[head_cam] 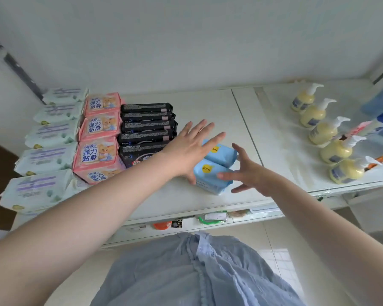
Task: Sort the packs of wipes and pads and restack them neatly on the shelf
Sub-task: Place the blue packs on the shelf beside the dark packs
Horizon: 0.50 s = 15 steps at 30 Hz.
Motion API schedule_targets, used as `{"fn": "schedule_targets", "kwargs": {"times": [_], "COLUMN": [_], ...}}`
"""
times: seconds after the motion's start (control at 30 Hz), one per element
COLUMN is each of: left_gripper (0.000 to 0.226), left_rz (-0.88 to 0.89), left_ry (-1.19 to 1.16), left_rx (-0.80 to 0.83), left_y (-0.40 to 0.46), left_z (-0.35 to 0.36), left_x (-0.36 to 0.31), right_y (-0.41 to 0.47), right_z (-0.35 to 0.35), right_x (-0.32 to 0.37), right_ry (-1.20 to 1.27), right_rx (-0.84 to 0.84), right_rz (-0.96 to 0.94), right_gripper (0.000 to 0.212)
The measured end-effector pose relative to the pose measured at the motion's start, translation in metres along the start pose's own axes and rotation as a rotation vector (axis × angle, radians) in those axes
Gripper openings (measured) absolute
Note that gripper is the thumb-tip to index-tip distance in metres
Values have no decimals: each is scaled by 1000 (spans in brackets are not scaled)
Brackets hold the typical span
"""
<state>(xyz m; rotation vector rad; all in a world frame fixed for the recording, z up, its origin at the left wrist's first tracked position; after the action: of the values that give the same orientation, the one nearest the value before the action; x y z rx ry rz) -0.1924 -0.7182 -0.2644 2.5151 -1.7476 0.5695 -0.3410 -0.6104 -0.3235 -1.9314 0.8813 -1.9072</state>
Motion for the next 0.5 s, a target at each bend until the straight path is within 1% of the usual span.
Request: {"fn": "schedule_targets", "kwargs": {"times": [0.03,0.1,0.13,0.2,0.27,0.33,0.37,0.43,0.5], "left_gripper": [143,150,150,142,128,120,119,126,140], "left_rz": [45,88,102,114,99,69,51,20,-3], "left_ry": [60,82,83,66,30,-12,-36,-85,-102], "left_rx": [84,196,216,187,120,95,99,133,182], "left_y": [11,27,32,38,42,49,53,61,64], "left_z": [7,22,28,35,36,33,32,32,35], "left_x": [0,-3,-6,-9,-7,-1,2,6,6], "right_y": [0,7,12,20,25,28,30,33,37], "right_z": [5,14,19,24,20,9,3,-6,-13], "right_x": [-5,-12,-16,-19,-14,-1,7,22,28], "right_ry": [-89,-221,-244,-242,-236,-219,-207,-186,-154], "right_rx": [-4,-71,-87,-77,-74,-86,-86,-83,-73], "right_rz": [-24,-151,-219,-268,-252,-217,-207,-217,-231], "right_gripper": [124,140,146,152,147,132,124,110,107]}}
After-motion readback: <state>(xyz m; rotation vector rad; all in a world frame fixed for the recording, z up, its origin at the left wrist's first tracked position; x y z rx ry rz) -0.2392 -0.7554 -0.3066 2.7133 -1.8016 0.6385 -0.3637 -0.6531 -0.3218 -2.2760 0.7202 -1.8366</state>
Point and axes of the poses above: each hand's wrist, its own y-axis towards the middle knuckle, its own z-axis out of the palm, x = y × z, the point moved 3 cm from there along y, towards the middle knuckle, and after that the axes turned 10 degrees about y, right-handed, at the moved point
